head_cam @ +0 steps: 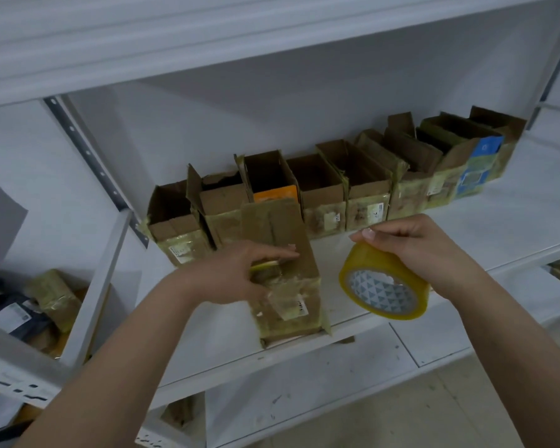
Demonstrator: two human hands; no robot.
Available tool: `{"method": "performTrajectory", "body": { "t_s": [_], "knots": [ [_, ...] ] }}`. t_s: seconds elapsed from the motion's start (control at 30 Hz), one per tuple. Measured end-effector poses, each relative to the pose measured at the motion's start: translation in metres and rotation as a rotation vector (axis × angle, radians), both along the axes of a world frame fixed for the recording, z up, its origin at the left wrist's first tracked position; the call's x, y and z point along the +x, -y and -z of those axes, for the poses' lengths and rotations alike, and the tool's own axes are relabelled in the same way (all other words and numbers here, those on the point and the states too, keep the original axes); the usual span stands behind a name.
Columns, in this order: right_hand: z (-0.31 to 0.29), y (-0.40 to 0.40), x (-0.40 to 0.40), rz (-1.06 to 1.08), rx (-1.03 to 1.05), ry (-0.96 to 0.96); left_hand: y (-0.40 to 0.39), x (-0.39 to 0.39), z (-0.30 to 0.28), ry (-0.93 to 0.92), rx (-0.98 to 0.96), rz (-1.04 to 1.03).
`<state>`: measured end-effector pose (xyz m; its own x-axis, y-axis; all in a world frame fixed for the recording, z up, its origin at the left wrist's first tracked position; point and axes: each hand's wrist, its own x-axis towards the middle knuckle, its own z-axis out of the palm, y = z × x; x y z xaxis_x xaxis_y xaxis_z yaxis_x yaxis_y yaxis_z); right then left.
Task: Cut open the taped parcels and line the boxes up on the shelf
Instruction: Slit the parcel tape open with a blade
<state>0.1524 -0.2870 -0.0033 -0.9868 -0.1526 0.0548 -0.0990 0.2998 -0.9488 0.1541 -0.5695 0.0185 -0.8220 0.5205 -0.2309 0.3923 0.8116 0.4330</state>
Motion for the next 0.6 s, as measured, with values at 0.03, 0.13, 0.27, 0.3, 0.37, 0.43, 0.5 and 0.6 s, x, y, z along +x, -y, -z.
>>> {"method": "performTrajectory", "body": {
  "t_s": [0.03, 0.13, 0.27, 0.3, 0.37, 0.43, 0.5, 0.6],
  "knots": [
    [-0.003, 0.002, 0.001, -0.026, 0.005, -0.002, 0.002, 0.0, -0.001, 0.022, 0.041, -0.03],
    [-0.011, 0.006, 0.005, -0.074, -0.001, -0.027, -0.011, 0.004, -0.003, -0.024, 0.268, -0.197],
    [-0.02, 0.01, 0.007, -0.089, 0.023, -0.081, -0.057, 0.013, -0.006, -0.19, 0.606, -0.431],
    [-0.021, 0.011, 0.008, -0.085, 0.038, -0.092, -0.067, 0.013, -0.007, -0.182, 0.636, -0.429],
    [-0.023, 0.012, 0.009, -0.091, 0.079, -0.102, -0.082, 0.012, -0.008, -0.173, 0.653, -0.383],
    [-0.025, 0.014, 0.01, -0.127, 0.061, -0.072, -0.088, 0.012, -0.008, -0.177, 0.681, -0.38],
    [-0.025, 0.014, 0.01, -0.162, -0.007, 0.002, -0.087, 0.011, -0.01, -0.186, 0.741, -0.393],
    [-0.026, 0.006, 0.007, -0.214, -0.14, 0.13, -0.074, 0.011, -0.012, -0.252, 0.713, -0.465]
  ]
}}
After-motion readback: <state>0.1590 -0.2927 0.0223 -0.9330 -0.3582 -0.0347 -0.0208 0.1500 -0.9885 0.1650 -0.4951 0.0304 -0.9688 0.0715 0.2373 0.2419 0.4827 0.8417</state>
